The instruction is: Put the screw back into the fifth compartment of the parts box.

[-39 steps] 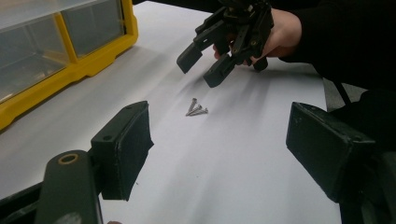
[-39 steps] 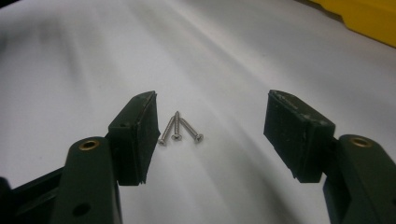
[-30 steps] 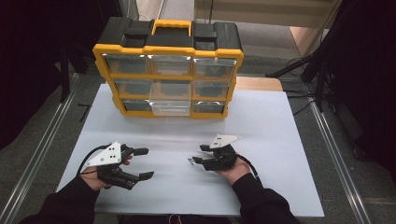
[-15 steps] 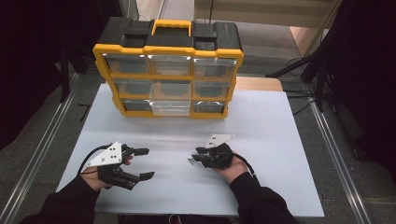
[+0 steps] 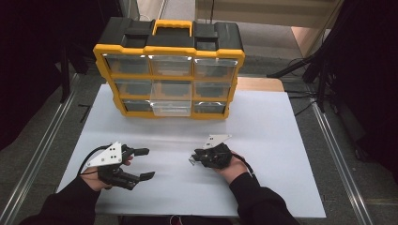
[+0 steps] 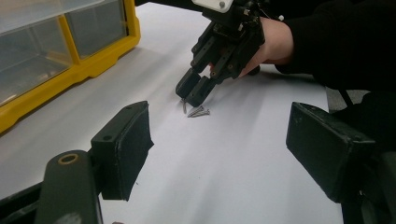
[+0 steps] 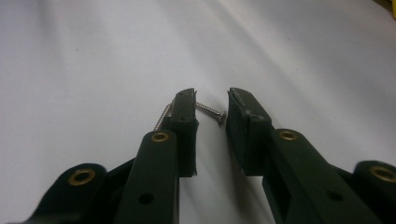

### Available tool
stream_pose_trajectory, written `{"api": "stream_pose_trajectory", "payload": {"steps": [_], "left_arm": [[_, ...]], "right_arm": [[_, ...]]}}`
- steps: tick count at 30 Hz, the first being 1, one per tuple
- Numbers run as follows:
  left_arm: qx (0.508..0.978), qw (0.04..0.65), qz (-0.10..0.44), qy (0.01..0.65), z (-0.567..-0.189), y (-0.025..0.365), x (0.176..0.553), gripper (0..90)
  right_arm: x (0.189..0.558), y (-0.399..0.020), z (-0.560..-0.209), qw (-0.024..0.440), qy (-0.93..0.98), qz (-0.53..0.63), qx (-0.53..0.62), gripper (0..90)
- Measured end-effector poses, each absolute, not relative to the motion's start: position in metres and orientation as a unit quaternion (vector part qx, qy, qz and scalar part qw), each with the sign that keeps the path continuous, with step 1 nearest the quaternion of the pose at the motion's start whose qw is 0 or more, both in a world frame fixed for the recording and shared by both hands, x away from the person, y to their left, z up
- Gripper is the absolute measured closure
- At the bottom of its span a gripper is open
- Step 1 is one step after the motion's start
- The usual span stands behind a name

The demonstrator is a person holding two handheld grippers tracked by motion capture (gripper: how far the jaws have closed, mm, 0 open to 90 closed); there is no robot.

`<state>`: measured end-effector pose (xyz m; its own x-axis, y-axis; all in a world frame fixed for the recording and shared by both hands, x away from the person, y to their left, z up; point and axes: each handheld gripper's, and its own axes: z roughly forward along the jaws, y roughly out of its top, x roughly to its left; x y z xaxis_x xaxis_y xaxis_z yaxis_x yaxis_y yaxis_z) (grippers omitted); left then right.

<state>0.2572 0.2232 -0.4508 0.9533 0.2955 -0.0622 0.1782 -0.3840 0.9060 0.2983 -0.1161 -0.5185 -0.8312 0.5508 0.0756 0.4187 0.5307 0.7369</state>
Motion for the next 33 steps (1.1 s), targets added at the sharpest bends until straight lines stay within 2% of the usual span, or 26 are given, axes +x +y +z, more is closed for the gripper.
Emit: {"api": "stream_pose_trajectory", "payload": {"steps": [5, 18, 20, 26, 33], "left_arm": [[0.83, 0.536, 0.055, 0.143, -0.451, 0.223, 0.257, 21.8], [0.83, 0.536, 0.054, 0.145, -0.451, 0.223, 0.258, 21.8], [0.83, 0.536, 0.055, 0.144, -0.451, 0.223, 0.258, 21.8], [0.83, 0.536, 0.055, 0.145, -0.451, 0.224, 0.258, 21.8], [0.829, 0.537, 0.055, 0.146, -0.451, 0.224, 0.258, 21.8]], "right_arm": [[0.301, -0.115, -0.518, 0.084, 0.873, 0.395, 0.272, 75.2], [0.308, -0.114, -0.518, 0.082, 0.875, 0.398, 0.265, 70.4], [0.309, -0.111, -0.518, 0.084, 0.877, 0.394, 0.261, 72.9], [0.307, -0.11, -0.518, 0.079, 0.883, 0.393, 0.245, 89.2], [0.307, -0.11, -0.519, 0.076, 0.884, 0.393, 0.242, 90.0]]}}
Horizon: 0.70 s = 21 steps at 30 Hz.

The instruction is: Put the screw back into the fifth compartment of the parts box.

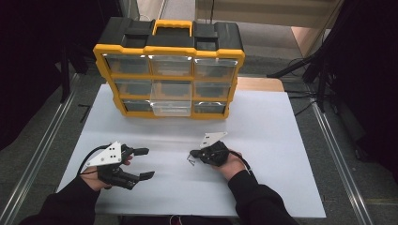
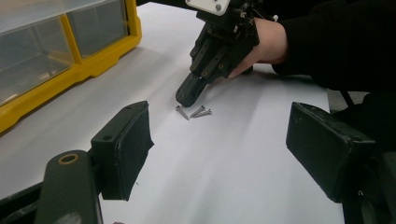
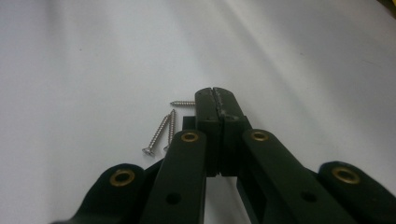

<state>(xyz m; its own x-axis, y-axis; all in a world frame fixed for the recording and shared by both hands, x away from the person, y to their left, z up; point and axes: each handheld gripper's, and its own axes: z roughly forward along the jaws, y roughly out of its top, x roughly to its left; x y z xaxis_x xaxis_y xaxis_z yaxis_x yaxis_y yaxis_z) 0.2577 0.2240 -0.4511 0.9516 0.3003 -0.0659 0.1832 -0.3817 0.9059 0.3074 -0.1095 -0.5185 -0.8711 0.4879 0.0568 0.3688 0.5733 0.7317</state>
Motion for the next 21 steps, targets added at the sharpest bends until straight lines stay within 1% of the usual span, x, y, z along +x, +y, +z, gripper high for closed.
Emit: {"api": "stream_pose_trajectory", "payload": {"steps": [3, 6, 9, 12, 18, 21], "left_arm": [[0.829, 0.537, 0.054, 0.145, -0.4511, 0.224, 0.2579, 21.8], [0.83, 0.536, 0.054, 0.145, -0.4511, 0.224, 0.258, 21.8], [0.83, 0.536, 0.055, 0.146, -0.4511, 0.224, 0.258, 21.8], [0.83, 0.535, 0.055, 0.147, -0.4505, 0.2245, 0.2578, 21.8], [0.828, 0.539, 0.055, 0.147, -0.4508, 0.2245, 0.2576, 21.8], [0.828, 0.538, 0.057, 0.147, -0.4505, 0.2248, 0.2579, 21.8]], "right_arm": [[0.3075, -0.1098, -0.5182, 0.073, 0.882, 0.395, 0.246, 90.0], [0.3097, -0.1108, -0.5178, 0.067, 0.878, 0.4, 0.254, 81.3], [0.3118, -0.11, -0.5159, 0.055, 0.872, 0.403, 0.274, 75.7], [0.3105, -0.1083, -0.5149, 0.049, 0.87, 0.404, 0.279, 72.0], [0.3065, -0.1082, -0.5113, 0.04, 0.868, 0.411, 0.274, 71.3], [0.304, -0.1071, -0.5133, 0.031, 0.873, 0.405, 0.271, 74.1]]}}
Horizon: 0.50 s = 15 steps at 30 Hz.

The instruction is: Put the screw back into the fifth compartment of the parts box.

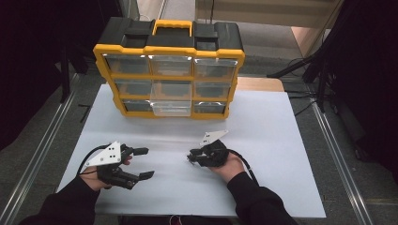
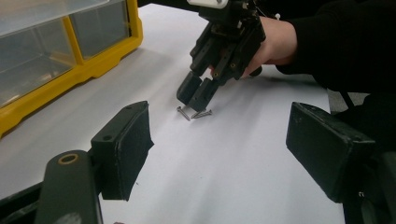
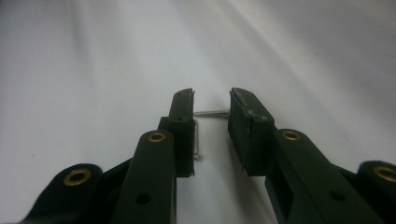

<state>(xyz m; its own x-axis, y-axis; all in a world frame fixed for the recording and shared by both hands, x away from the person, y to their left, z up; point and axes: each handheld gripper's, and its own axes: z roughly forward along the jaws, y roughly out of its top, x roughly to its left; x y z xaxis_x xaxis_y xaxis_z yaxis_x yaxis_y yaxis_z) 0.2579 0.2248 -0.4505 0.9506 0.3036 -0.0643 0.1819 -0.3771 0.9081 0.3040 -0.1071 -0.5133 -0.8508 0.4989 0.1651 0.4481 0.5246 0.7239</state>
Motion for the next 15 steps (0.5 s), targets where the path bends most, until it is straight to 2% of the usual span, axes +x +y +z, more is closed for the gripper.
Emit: {"api": "stream_pose_trajectory", "payload": {"steps": [10, 13, 15], "left_arm": [[0.827, 0.54, 0.056, 0.148, -0.4506, 0.2251, 0.2579, 21.8], [0.827, 0.54, 0.056, 0.148, -0.4509, 0.2248, 0.258, 21.8], [0.828, 0.539, 0.055, 0.147, -0.4506, 0.2249, 0.258, 21.8]], "right_arm": [[0.3007, -0.1061, -0.5169, 0.036, 0.876, 0.397, 0.272, 80.7], [0.2989, -0.1053, -0.5174, 0.054, 0.877, 0.395, 0.267, 88.1], [0.2992, -0.1059, -0.5178, 0.05, 0.876, 0.397, 0.271, 88.7]]}}
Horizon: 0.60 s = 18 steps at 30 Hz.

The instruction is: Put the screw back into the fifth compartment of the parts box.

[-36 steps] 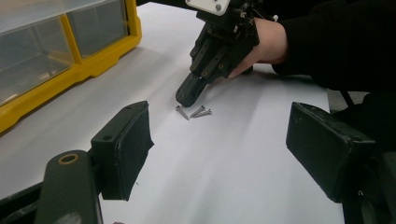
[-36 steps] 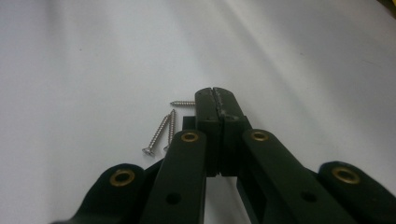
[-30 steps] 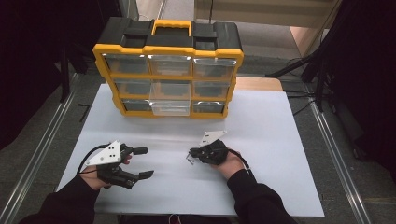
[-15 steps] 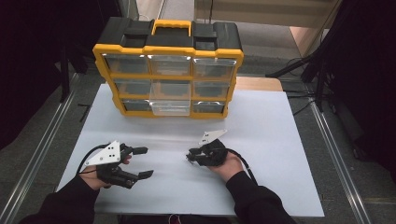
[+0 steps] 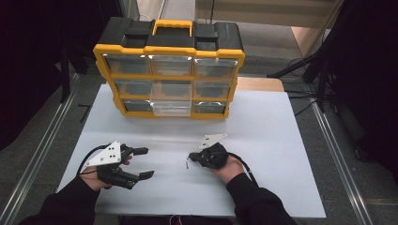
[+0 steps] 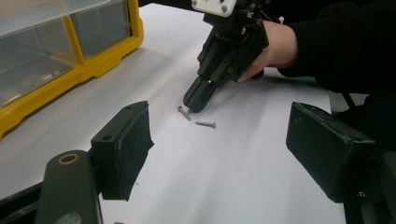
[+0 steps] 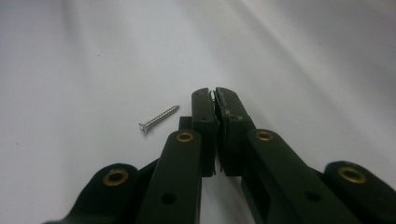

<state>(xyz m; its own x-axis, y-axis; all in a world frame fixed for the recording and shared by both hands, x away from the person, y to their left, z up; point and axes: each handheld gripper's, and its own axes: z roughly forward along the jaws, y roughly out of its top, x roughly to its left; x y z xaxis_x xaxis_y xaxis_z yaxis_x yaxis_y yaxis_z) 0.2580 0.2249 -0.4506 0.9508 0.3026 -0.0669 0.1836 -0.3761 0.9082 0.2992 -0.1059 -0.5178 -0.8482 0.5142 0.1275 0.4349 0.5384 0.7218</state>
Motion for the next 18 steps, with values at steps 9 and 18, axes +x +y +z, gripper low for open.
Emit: {"api": "stream_pose_trajectory", "payload": {"steps": [9, 18], "left_arm": [[0.827, 0.538, 0.057, 0.149, -0.451, 0.225, 0.258, 21.8], [0.827, 0.539, 0.055, 0.149, -0.451, 0.226, 0.259, 21.8]], "right_arm": [[0.302, -0.11, -0.515, 0.035, 0.862, 0.41, 0.295, 89.2], [0.303, -0.11, -0.501, 0.028, 0.852, 0.426, 0.303, 89.3]]}}
